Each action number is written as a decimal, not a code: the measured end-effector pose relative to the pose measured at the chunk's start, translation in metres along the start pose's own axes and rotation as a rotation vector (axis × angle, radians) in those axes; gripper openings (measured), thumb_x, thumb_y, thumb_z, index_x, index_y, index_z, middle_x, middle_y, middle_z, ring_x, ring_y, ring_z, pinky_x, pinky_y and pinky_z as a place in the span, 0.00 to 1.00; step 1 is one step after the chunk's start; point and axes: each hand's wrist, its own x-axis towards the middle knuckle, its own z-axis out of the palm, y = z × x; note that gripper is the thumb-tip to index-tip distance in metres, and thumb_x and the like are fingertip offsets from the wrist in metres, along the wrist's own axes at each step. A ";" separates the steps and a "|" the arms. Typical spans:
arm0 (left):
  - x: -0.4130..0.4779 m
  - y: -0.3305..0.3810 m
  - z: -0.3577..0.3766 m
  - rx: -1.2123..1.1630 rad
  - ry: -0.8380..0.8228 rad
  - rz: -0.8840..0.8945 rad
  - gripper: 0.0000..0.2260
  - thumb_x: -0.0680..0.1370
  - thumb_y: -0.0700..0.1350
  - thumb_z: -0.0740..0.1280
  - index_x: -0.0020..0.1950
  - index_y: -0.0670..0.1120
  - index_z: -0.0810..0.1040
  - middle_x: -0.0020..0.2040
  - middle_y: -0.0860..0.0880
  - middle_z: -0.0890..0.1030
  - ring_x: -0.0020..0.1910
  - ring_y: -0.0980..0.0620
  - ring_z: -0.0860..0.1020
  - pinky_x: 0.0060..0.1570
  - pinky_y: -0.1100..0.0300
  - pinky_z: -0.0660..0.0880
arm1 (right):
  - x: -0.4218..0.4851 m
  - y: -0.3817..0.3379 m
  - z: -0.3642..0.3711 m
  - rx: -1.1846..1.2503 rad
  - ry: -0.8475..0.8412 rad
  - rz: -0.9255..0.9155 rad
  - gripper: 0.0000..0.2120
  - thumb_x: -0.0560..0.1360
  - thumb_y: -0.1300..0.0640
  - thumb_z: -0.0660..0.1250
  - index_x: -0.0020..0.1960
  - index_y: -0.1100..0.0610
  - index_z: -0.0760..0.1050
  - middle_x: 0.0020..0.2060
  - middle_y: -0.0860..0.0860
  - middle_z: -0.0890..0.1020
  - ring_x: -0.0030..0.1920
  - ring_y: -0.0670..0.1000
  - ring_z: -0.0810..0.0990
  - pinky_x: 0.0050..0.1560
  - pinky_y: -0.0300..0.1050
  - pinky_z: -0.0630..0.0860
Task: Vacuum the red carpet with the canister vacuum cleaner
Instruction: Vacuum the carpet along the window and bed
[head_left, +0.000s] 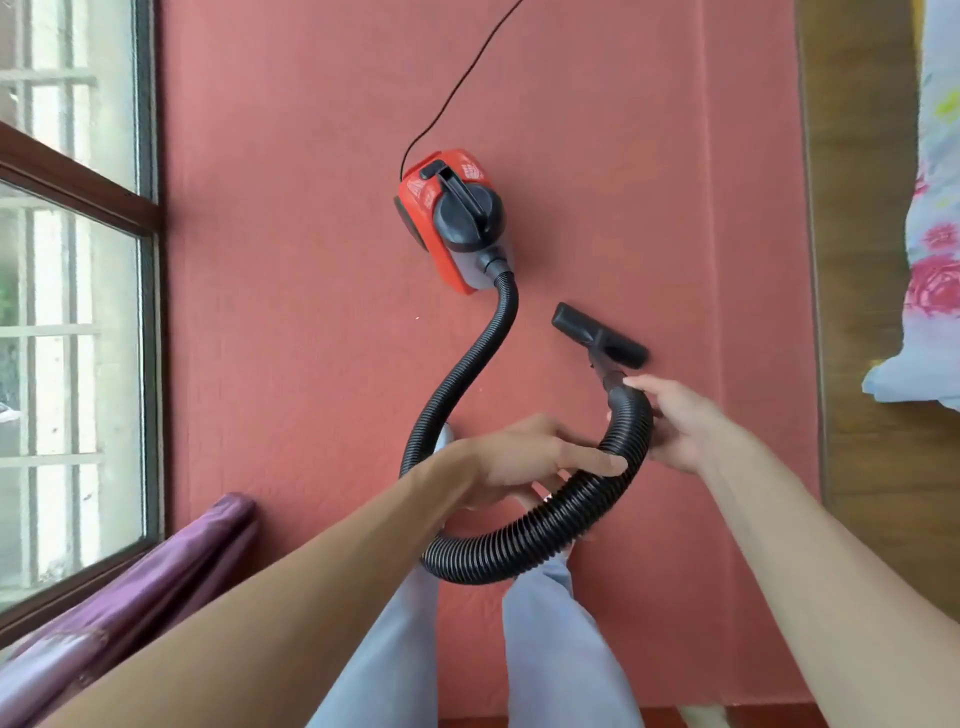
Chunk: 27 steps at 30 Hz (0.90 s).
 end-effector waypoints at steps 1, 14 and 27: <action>0.001 0.002 0.005 -0.009 0.020 0.033 0.19 0.79 0.51 0.70 0.61 0.37 0.79 0.50 0.38 0.85 0.43 0.40 0.85 0.42 0.51 0.83 | -0.001 -0.006 -0.002 -0.027 0.003 -0.015 0.11 0.73 0.54 0.69 0.50 0.60 0.76 0.44 0.57 0.74 0.43 0.54 0.70 0.45 0.49 0.67; 0.012 -0.049 0.071 -0.059 0.045 0.023 0.13 0.76 0.48 0.73 0.54 0.40 0.82 0.48 0.38 0.83 0.44 0.40 0.82 0.49 0.45 0.78 | -0.003 0.030 -0.020 -0.454 -0.094 -0.041 0.18 0.71 0.53 0.71 0.57 0.63 0.80 0.43 0.58 0.82 0.43 0.56 0.78 0.43 0.48 0.74; 0.005 -0.091 0.020 -0.110 0.118 0.058 0.09 0.76 0.46 0.72 0.52 0.43 0.82 0.48 0.40 0.85 0.45 0.37 0.83 0.46 0.45 0.82 | 0.031 0.047 0.046 -0.395 -0.061 -0.145 0.21 0.72 0.53 0.72 0.59 0.58 0.67 0.40 0.55 0.79 0.30 0.50 0.73 0.30 0.40 0.67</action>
